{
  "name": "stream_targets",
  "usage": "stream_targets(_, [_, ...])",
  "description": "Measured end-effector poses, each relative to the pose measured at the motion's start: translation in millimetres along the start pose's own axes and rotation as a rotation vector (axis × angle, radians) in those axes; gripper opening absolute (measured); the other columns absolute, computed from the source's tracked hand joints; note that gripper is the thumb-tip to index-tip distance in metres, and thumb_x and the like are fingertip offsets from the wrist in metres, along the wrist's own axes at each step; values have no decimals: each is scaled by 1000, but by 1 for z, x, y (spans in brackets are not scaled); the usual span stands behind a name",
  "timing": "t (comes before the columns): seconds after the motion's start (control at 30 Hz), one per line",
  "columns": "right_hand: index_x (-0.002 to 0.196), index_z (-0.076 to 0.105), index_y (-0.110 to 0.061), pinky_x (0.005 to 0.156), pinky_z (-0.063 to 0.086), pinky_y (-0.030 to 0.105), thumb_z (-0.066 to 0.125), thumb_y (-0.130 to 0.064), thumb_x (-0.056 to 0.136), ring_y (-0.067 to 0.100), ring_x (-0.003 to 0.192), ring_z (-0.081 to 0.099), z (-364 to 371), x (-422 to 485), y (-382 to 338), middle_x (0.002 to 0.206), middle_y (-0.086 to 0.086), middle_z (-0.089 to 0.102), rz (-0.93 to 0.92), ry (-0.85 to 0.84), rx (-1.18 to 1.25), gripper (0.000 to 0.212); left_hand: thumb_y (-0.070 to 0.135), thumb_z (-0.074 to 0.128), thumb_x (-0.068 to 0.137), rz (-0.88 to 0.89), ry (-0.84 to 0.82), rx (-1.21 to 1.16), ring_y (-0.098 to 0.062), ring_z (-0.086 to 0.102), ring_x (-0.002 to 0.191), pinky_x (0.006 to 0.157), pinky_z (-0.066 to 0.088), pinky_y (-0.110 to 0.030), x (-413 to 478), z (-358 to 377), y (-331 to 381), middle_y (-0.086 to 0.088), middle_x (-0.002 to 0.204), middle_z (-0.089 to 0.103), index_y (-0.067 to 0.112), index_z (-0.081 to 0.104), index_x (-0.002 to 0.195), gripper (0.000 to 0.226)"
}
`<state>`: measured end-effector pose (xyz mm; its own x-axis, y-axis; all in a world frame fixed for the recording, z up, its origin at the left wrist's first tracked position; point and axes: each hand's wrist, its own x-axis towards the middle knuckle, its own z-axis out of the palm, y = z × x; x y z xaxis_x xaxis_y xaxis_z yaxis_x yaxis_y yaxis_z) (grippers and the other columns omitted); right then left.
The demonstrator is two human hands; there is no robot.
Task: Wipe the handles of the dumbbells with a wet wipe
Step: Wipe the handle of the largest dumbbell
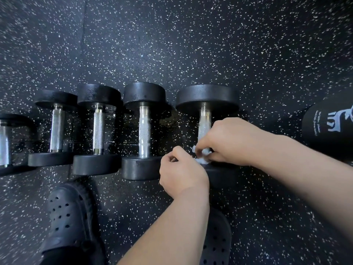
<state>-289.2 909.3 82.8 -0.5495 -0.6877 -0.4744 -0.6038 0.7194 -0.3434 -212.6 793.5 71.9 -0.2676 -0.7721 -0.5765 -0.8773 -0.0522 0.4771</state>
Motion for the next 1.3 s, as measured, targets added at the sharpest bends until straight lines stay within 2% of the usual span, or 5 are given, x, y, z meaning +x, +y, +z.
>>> stream_targets(0.27, [106,74,-36,56,40,29,52,-37,101,19,64,46,2,18,-18,68,-7,42,47,-86,-104,22,45,41,93,-4,5,-8,-27,62,93,81,52,-43,0,-1,0,3,84,70,21,70,86,39])
stream_targets(0.63, [117,69,-48,73,51,33,54,-57,100,24,92,66,13,-2,-3,82,-7,56,48,54,21,24,45,39,95,0,5,-3,-24,59,91,76,45,-39,-3,-1,1,3,85,69,20,71,91,42])
stream_targets(0.8, [105,76,-46,62,38,26,75,-48,89,5,67,55,32,-17,12,64,-19,59,50,226,221,16,44,40,95,-12,5,-15,-25,62,90,70,42,-38,-2,-1,0,3,82,69,19,70,91,40])
stream_targets(1.07, [93,83,-36,74,52,10,89,-30,83,-6,75,72,38,-25,25,80,-23,77,167,100,704,13,45,40,95,-6,7,-8,-23,63,88,75,47,-39,-3,-1,0,5,84,69,22,70,90,39])
stream_targets(1.3, [81,83,-35,82,59,27,91,-38,79,-5,77,72,45,-23,23,77,-21,77,326,84,820,9,45,39,94,-9,-2,1,-23,63,87,73,47,-39,-3,-1,0,5,82,69,20,70,91,39])
